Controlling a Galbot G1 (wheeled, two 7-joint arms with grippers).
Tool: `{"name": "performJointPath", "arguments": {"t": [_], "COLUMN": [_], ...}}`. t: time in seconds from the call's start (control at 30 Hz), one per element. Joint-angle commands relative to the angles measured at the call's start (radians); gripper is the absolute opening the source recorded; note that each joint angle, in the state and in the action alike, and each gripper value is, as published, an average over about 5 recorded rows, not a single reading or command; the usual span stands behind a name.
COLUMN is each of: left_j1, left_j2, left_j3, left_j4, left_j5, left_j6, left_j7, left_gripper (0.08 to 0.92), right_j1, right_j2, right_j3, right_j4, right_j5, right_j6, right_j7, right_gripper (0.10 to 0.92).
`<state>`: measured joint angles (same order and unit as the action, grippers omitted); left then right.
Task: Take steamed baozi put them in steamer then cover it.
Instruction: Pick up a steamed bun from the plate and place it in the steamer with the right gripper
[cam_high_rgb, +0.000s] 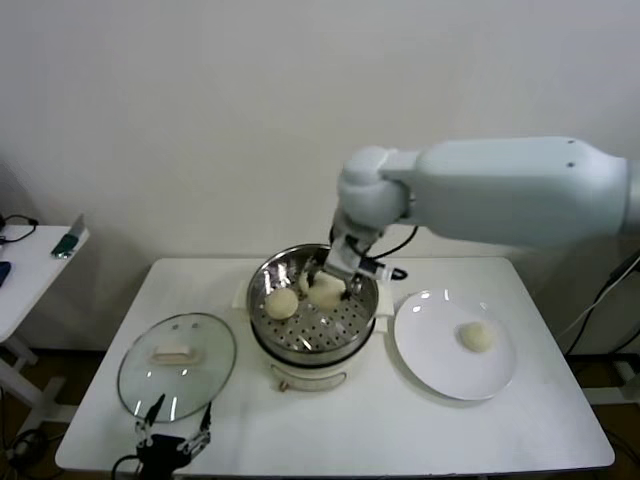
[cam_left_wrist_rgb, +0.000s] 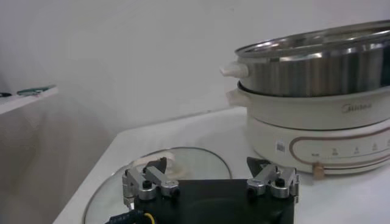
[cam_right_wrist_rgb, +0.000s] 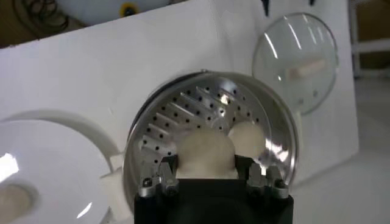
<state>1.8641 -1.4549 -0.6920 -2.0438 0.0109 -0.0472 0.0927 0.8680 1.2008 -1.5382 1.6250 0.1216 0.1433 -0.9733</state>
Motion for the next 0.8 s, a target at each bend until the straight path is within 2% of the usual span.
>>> {"name": "performJointPath", "arguments": {"t": [0.03,0.47,0.57,0.67,0.8], "left_j1": [0.001,-0.006,-0.006,-0.006,-0.005], "left_j2": [0.000,0.001,0.001,0.001,0.001], "left_j3": [-0.003,-0.003,-0.004,-0.002,-0.001], "left_j4": [-0.003,0.006,0.007,0.008,0.004], "left_j5": [-0.002,-0.005,-0.005,-0.003,-0.002], "left_j6": [0.000,0.001,0.001,0.001,0.002], "left_j7": [0.000,-0.001,-0.001,-0.001,-0.001], "left_gripper": [0.823,0.823,0.823,0.823,0.823], "right_j1": [-0.163,-0.219,-0.206,-0.183,-0.117], "right_j2": [0.141,0.155,0.148,0.131,0.077], "right_j3": [-0.023,-0.020,-0.014,-0.008,0.000], "right_j4": [-0.050,-0.132,-0.140,-0.151,-0.174], "right_j5": [-0.204,-0.253,-0.243,-0.179,0.017], "right_j6": [0.065,0.067,0.072,0.077,0.078], "right_j7": [0.029,0.059,0.070,0.079,0.051], "right_gripper": [0.636,0.642,0.692,0.772,0.817]}}
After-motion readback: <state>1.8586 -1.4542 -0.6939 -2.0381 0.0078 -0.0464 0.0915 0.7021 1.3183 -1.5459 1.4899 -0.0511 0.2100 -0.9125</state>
